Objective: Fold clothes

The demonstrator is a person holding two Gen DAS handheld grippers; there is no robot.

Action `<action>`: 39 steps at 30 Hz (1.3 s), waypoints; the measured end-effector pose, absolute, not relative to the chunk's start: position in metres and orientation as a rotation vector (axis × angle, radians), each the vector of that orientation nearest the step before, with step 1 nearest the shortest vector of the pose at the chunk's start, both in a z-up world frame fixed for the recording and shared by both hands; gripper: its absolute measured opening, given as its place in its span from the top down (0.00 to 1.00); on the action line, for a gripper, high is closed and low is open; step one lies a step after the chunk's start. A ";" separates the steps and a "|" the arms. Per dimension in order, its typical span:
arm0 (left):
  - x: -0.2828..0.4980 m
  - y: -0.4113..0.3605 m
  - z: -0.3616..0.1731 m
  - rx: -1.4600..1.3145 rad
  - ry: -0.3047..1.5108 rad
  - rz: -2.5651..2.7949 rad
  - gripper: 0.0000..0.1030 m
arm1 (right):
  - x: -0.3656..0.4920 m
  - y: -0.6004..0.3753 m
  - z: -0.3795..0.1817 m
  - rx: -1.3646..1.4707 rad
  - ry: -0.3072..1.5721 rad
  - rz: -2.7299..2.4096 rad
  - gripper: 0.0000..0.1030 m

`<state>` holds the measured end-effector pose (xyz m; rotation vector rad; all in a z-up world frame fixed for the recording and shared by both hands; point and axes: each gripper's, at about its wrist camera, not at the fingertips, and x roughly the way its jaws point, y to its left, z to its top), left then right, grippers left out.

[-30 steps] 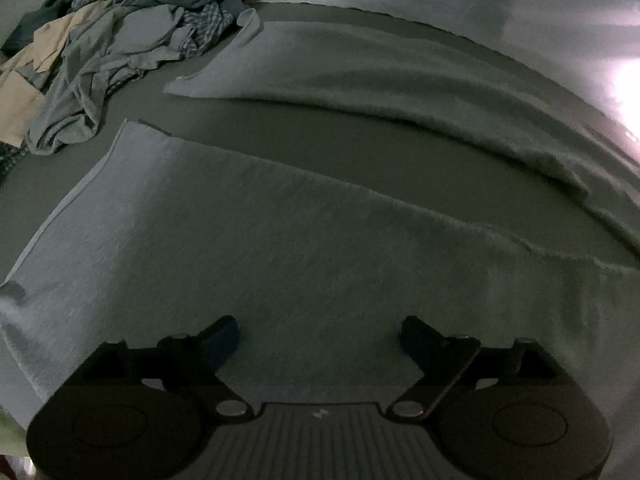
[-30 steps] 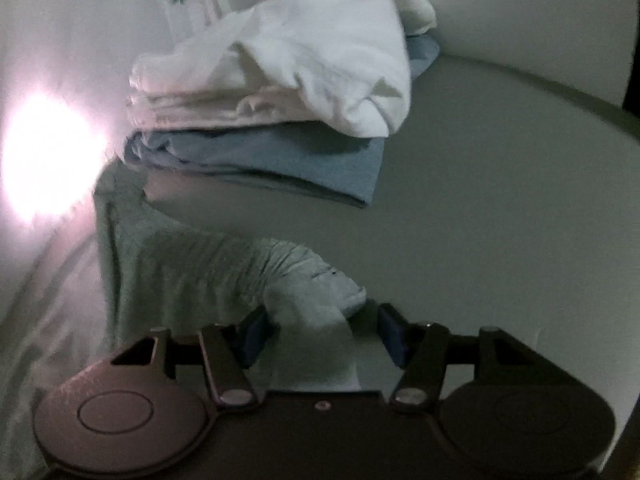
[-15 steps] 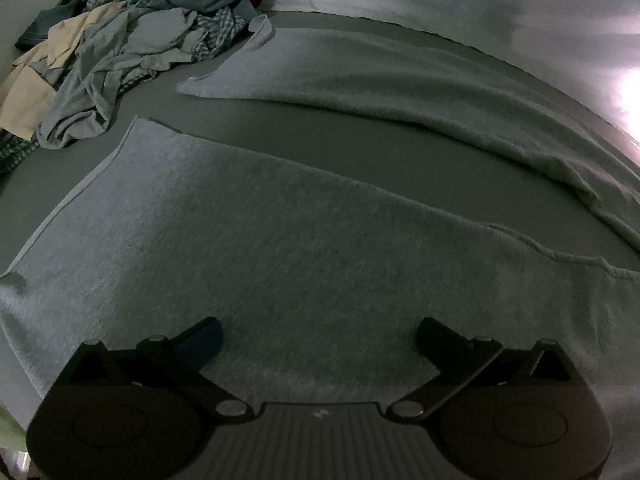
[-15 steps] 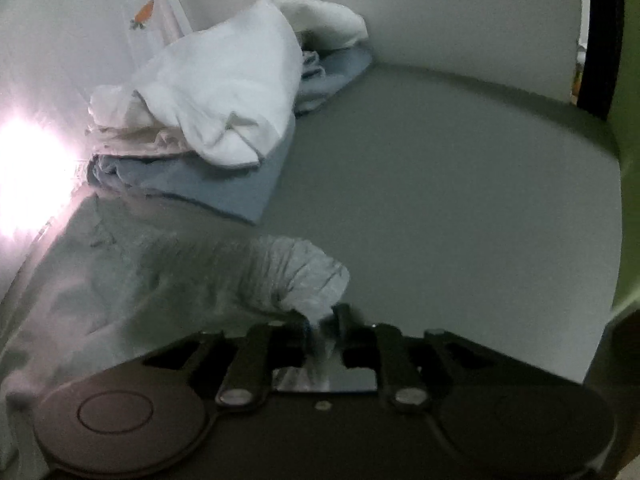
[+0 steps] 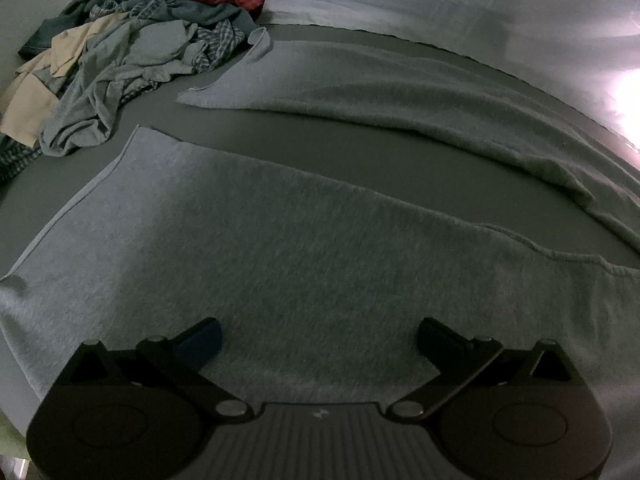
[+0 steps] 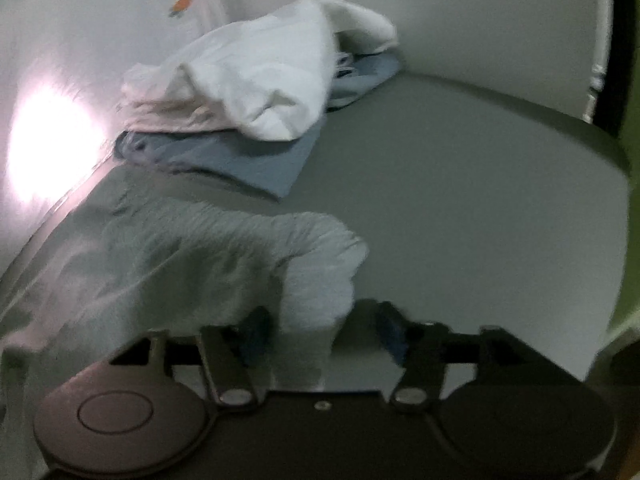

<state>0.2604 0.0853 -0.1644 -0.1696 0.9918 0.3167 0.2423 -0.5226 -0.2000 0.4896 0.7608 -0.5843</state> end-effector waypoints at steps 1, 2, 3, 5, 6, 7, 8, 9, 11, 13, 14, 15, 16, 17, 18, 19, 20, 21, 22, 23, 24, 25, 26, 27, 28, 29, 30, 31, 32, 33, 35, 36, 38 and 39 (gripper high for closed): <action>0.261 0.085 -0.164 -0.170 0.995 0.316 0.00 | 0.247 -0.521 -0.202 0.455 0.777 -0.563 0.22; 0.261 0.086 -0.164 -0.170 0.997 0.315 0.00 | 0.250 -0.517 -0.203 0.415 0.793 -0.549 0.16; 0.262 0.086 -0.164 -0.169 1.001 0.312 0.00 | 0.253 -0.512 -0.205 0.379 0.804 -0.547 0.12; 0.263 0.087 -0.163 -0.167 1.008 0.304 0.00 | 0.260 -0.503 -0.210 0.319 0.813 -0.550 0.06; 0.263 0.089 -0.163 -0.166 1.009 0.295 0.00 | 0.261 -0.500 -0.212 0.306 0.808 -0.555 0.04; 0.263 0.090 -0.163 -0.164 1.011 0.282 0.00 | 0.261 -0.498 -0.213 0.297 0.804 -0.560 0.03; 0.262 0.091 -0.163 -0.162 1.012 0.269 0.00 | 0.261 -0.499 -0.213 0.302 0.799 -0.562 0.02; 0.259 0.094 -0.162 -0.167 1.009 0.262 0.01 | 0.261 -0.499 -0.214 0.304 0.795 -0.562 0.02; 0.250 0.100 -0.160 -0.185 0.993 0.262 0.03 | 0.259 -0.498 -0.213 0.292 0.799 -0.546 0.00; 0.232 0.114 -0.156 -0.233 0.958 0.290 0.03 | 0.258 -0.498 -0.214 0.267 0.803 -0.521 0.00; 0.220 0.124 -0.154 -0.255 0.937 0.317 0.03 | 0.257 -0.499 -0.214 0.264 0.801 -0.512 0.00; 0.207 0.135 -0.153 -0.274 0.914 0.353 0.03 | 0.256 -0.499 -0.215 0.260 0.794 -0.507 0.00; 0.194 0.147 -0.151 -0.290 0.890 0.392 0.03 | 0.254 -0.497 -0.215 0.254 0.783 -0.505 0.00; 0.184 0.156 -0.151 -0.300 0.869 0.421 0.03 | 0.252 -0.495 -0.216 0.248 0.772 -0.503 0.00; 0.174 0.168 -0.150 -0.307 0.851 0.450 0.03 | 0.250 -0.494 -0.217 0.241 0.760 -0.503 0.00; 0.165 0.179 -0.150 -0.314 0.835 0.480 0.03 | 0.249 -0.492 -0.219 0.235 0.746 -0.506 0.00; 0.160 0.190 -0.150 -0.318 0.833 0.521 0.03 | 0.248 -0.491 -0.220 0.231 0.733 -0.511 0.00; 0.154 0.201 -0.151 -0.322 0.832 0.562 0.03 | 0.247 -0.490 -0.221 0.229 0.720 -0.519 0.00; 0.148 0.212 -0.151 -0.326 0.830 0.603 0.03 | 0.247 -0.489 -0.222 0.228 0.708 -0.526 0.00; 0.143 0.223 -0.152 -0.329 0.828 0.643 0.03 | 0.246 -0.488 -0.222 0.227 0.698 -0.532 0.00; 0.141 0.230 -0.154 -0.330 0.827 0.666 0.02 | 0.246 -0.487 -0.223 0.225 0.690 -0.537 0.00; 0.139 0.237 -0.155 -0.331 0.827 0.689 0.02 | 0.245 -0.487 -0.224 0.224 0.683 -0.541 0.00; 0.138 0.243 -0.157 -0.331 0.828 0.712 0.02 | 0.245 -0.486 -0.224 0.223 0.679 -0.543 0.00; 0.140 0.247 -0.160 -0.319 0.839 0.721 0.02 | 0.245 -0.486 -0.224 0.221 0.676 -0.544 0.00; 0.142 0.250 -0.163 -0.307 0.850 0.730 0.02 | 0.245 -0.486 -0.224 0.220 0.673 -0.545 0.00; 0.144 0.254 -0.166 -0.296 0.862 0.739 0.02 | 0.245 -0.486 -0.224 0.219 0.674 -0.544 0.00; 0.149 0.257 -0.171 -0.297 0.887 0.746 0.01 | 0.245 -0.487 -0.224 0.220 0.675 -0.544 0.00; 0.151 0.261 -0.174 -0.311 0.893 0.748 0.00 | 0.246 -0.487 -0.224 0.220 0.677 -0.544 0.00; 0.151 0.263 -0.176 -0.337 0.882 0.753 0.00 | 0.246 -0.487 -0.224 0.220 0.678 -0.544 0.00; 0.152 0.267 -0.176 -0.372 0.879 0.759 0.00 | 0.245 -0.486 -0.224 0.220 0.676 -0.545 0.00; 0.153 0.269 -0.177 -0.415 0.875 0.777 0.00 | 0.245 -0.486 -0.224 0.219 0.672 -0.548 0.00; 0.154 0.269 -0.177 -0.424 0.874 0.788 0.00 | 0.245 -0.485 -0.224 0.220 0.671 -0.549 0.00; 0.158 0.267 -0.177 -0.421 0.882 0.793 0.00 | 0.245 -0.485 -0.225 0.221 0.671 -0.551 0.00; 0.158 0.267 -0.177 -0.424 0.884 0.794 0.01 | 0.245 -0.485 -0.225 0.222 0.671 -0.552 0.00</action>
